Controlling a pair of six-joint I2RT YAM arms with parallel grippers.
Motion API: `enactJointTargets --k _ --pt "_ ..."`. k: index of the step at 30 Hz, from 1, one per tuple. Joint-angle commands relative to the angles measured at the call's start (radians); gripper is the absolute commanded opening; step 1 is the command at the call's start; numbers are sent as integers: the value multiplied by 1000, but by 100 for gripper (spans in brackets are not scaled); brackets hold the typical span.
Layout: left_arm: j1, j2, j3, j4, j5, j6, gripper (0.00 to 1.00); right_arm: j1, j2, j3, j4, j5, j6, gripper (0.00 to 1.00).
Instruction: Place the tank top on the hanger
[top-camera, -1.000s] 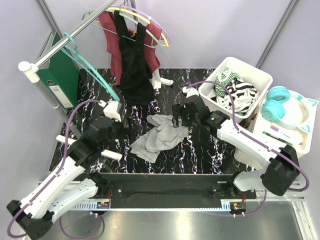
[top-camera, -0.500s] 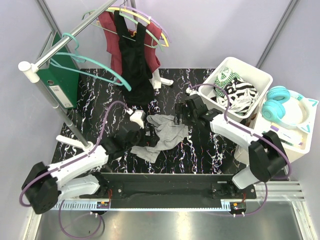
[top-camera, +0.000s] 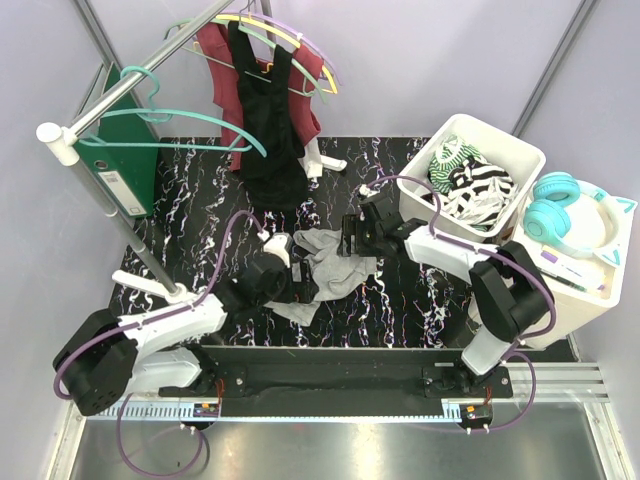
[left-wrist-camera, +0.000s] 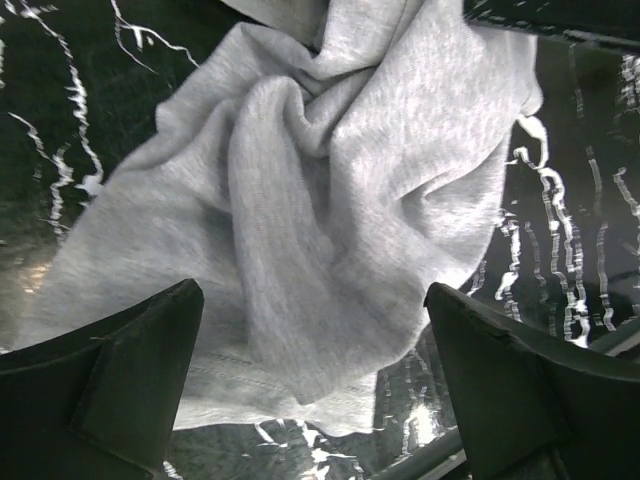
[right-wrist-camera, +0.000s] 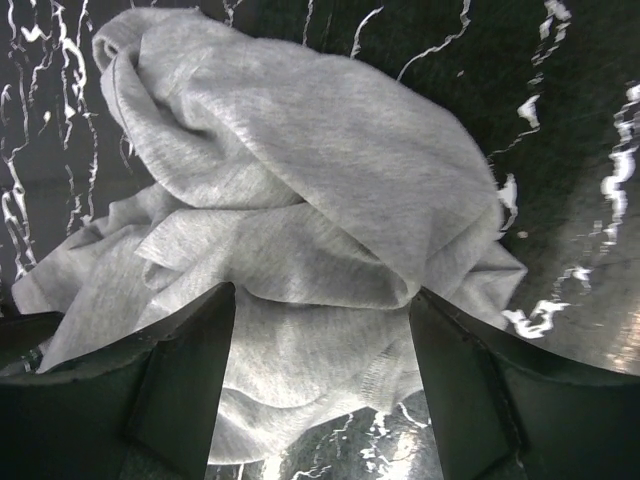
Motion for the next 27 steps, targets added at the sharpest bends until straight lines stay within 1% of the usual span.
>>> enactJointTargets --k 1,3,4,7,11,15,19,25,27 --pt "0 12 106 -94 -113 112 99 24 -80 36 22 55 -57 79" --pt "14 21 125 -141 -178 129 99 39 -96 68 11 79 -97 79" --pt "27 16 119 -156 -183 129 99 47 -91 82 11 75 -109 79" --pt "116 -34 71 -140 -134 111 99 59 -45 151 6 32 -150 79" --pt "167 -137 2 -123 -103 65 99 80 47 257 5 12 -187 79" --pt "173 -168 -3 -166 -88 67 99 103 140 348 0 -10 -224 78" --pt "173 -197 5 -193 -60 87 99 114 236 433 -43 -13 -239 76" --pt "173 -247 -13 -196 -55 93 99 133 346 518 -81 32 -261 75" --pt "175 -255 -23 -195 -49 93 99 134 381 533 -92 53 -261 71"
